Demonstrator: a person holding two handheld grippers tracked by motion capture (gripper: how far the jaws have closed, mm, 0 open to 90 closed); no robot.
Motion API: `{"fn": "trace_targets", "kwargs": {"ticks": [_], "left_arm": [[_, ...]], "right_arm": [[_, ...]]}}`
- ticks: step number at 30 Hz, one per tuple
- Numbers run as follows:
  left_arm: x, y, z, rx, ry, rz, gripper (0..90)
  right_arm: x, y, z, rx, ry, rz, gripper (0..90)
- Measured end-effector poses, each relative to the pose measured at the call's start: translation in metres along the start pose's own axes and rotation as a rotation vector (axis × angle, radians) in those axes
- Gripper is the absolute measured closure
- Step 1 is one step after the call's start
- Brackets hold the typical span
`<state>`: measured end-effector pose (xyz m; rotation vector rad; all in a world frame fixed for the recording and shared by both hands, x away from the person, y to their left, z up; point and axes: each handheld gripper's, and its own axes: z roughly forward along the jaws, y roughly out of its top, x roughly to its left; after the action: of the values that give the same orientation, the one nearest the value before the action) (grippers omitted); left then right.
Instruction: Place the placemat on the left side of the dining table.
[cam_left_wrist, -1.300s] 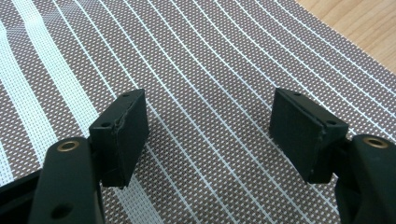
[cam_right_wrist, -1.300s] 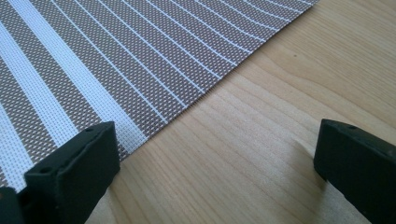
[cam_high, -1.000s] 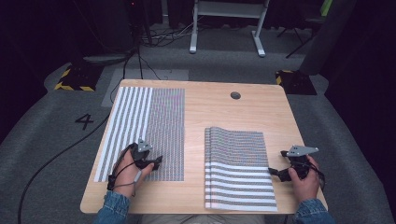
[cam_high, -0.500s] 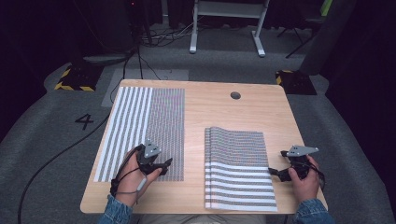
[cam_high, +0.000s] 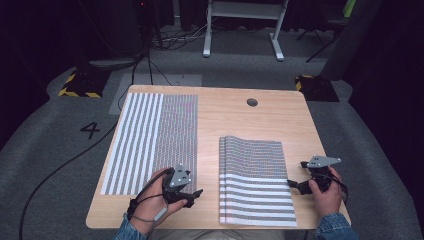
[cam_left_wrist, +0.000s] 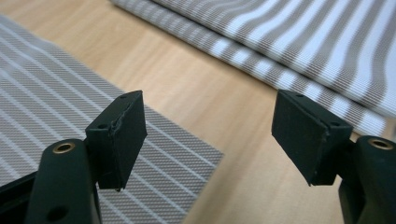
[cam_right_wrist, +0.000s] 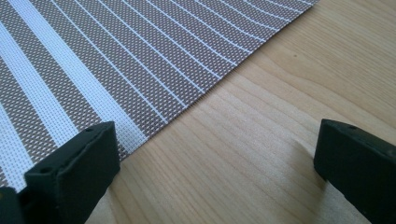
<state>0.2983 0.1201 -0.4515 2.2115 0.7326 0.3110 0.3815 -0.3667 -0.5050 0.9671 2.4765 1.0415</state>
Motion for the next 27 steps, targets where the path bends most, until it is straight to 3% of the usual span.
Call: {"fn": "trace_targets", "kwargs": {"ticks": [1,6,9,10,12,14,16,18,19,20,21,24,25,26,27], "left_arm": [[-0.006,0.0,0.002,0.007,-0.025,0.013,26.9],[-0.015,-0.002,0.003,0.019,-0.045,0.045,26.8],[-0.026,-0.004,0.007,0.052,-0.08,0.083,26.8],[-0.026,-0.004,0.007,0.052,-0.08,0.083,26.8],[-0.033,-0.005,0.013,0.079,-0.124,0.084,26.7],[-0.034,-0.007,0.015,0.075,-0.118,0.083,26.4],[-0.039,-0.011,0.025,0.106,-0.141,0.068,26.5],[-0.043,-0.015,0.031,0.104,-0.149,0.055,26.6],[-0.043,-0.015,0.031,0.104,-0.149,0.055,26.6],[-0.042,-0.015,0.035,0.087,-0.159,0.089,26.6],[-0.045,-0.017,0.037,0.104,-0.173,0.072,26.7],[-0.049,-0.02,0.042,0.114,-0.157,0.081,26.9],[-0.048,-0.02,0.044,0.112,-0.177,0.098,26.9],[-0.049,-0.021,0.046,0.093,-0.165,0.111,26.9],[-0.051,-0.023,0.046,0.099,-0.16,0.083,26.7]], "right_arm": [[0.0,0.0,0.0,0.0,0.0,0.0,0.3],[0.0,0.0,0.0,-0.004,0.0,0.002,0.3],[0.0,0.0,0.0,-0.003,0.0,0.001,0.3],[0.0,0.0,0.0,-0.003,0.0,0.001,0.3],[0.0,0.0,0.0,-0.002,0.0,0.001,0.3],[0.0,0.0,0.0,-0.002,0.0,0.001,0.3],[0.0,0.0,0.0,0.0,0.0,0.0,0.3],[0.0,0.0,0.0,0.001,0.0,0.0,0.3],[0.0,0.0,0.0,0.001,0.0,0.0,0.3],[0.0,0.0,0.0,0.0,0.0,0.0,0.3],[0.0,0.0,0.0,0.0,0.0,0.0,0.3],[0.0,0.0,0.0,0.0,0.0,0.0,0.3],[0.0,0.0,0.0,0.0,0.0,0.0,0.3],[0.0,0.0,0.0,0.0,0.0,0.0,0.3],[0.0,0.0,0.0,0.0,0.0,0.0,0.3]]}}
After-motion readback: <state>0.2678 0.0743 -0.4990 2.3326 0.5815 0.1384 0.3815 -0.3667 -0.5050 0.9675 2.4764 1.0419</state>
